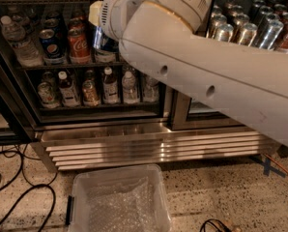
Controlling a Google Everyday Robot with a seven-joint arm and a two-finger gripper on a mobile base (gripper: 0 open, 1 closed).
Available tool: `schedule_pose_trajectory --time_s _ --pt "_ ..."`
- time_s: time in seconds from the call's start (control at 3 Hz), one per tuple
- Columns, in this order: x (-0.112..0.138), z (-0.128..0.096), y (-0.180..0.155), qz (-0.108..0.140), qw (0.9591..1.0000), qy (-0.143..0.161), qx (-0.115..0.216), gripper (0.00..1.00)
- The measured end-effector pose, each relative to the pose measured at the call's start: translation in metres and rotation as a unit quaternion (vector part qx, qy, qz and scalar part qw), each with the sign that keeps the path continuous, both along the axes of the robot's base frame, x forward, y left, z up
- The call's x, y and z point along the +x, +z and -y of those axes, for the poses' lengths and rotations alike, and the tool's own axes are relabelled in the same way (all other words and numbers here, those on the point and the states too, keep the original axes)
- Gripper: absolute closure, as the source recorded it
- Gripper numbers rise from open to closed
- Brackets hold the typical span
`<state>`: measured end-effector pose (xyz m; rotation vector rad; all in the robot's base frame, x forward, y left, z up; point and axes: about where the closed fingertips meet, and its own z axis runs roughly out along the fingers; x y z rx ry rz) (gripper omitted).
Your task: Pick pepsi can from top shelf of fridge
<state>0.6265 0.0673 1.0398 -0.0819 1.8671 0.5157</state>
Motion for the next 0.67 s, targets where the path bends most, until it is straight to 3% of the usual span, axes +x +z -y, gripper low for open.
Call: schedule_pose_trajectory --time_s 0.67 --pt "-0.090 -0.033 -0.025 -0.075 0.9961 0.017 0.042 1.00"
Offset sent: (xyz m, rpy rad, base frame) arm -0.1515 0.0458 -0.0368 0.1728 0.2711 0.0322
